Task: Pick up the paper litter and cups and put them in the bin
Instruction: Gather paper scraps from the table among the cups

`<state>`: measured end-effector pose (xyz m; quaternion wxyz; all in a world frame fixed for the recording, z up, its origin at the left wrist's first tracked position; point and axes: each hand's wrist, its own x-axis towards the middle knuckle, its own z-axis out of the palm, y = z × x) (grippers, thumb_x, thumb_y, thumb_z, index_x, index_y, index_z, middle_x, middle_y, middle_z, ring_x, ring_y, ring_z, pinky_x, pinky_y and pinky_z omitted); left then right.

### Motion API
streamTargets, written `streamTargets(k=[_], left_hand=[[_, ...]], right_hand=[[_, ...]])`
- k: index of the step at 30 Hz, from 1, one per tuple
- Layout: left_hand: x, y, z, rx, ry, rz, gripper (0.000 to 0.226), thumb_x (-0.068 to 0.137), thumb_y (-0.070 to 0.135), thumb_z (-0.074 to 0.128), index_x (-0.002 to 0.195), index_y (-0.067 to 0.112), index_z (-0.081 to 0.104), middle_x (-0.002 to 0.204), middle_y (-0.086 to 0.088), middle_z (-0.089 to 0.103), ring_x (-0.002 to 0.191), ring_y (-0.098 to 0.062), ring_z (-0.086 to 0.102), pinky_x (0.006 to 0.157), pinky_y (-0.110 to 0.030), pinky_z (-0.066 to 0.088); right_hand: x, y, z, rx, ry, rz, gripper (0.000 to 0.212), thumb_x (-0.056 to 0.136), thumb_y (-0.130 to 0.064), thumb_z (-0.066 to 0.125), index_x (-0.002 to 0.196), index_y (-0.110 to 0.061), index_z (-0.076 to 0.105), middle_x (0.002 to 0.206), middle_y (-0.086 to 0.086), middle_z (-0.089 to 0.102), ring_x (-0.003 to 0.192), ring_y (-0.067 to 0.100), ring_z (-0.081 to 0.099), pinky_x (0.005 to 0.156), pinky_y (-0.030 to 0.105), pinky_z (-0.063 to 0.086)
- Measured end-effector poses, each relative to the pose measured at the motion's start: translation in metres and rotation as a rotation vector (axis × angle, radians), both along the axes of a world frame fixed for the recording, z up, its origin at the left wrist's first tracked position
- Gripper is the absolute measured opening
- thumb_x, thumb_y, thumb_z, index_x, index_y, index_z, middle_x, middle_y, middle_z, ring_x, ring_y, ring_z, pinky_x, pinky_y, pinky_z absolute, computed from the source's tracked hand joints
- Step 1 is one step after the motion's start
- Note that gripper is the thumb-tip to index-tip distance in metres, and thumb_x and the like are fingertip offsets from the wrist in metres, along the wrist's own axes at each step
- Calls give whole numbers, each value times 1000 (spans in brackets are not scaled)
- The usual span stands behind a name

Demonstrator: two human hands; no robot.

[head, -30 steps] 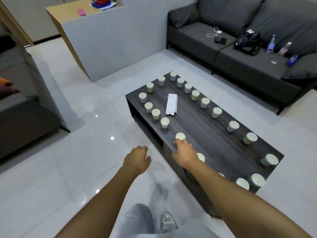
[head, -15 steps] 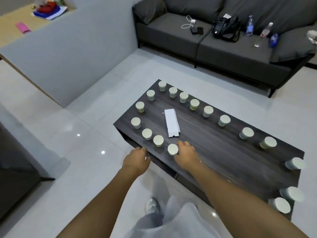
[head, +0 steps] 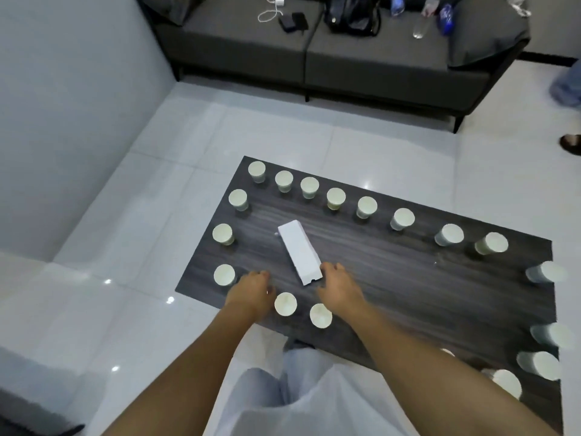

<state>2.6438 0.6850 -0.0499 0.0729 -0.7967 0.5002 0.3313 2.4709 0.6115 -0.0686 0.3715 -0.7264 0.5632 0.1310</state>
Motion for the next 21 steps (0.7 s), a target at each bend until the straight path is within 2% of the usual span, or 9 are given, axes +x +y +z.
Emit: streamTargets(k=[7,15,21], left_hand=[[37,-73,-27,113,16,-140,39,94,26,46,130,13,47,132,-11,51,118,-30,52,95,-39,45],[60,-147,-77,170,2,-439,37,94,27,45,127,11,50,129,-11,52,115,-29,52,91,-38,46],[83,-196,-145,147,24,-671,36,96,28,44,129,14,45,130,-9,52,116,-27,52,93,-40,45]], right_hand=[[13,-33,-25,98,57,-179,47,91,-22,53,135,-15,41,133,12,45,124,34,41,102,42,40],[37,-61,-64,156,69,-428,46,91,-19,52,135,-14,40,134,12,43,120,34,42,100,40,40],[79,-75,-126,160,80,-584,52,91,-21,55,139,-15,35,137,11,41,122,32,42,101,42,40]])
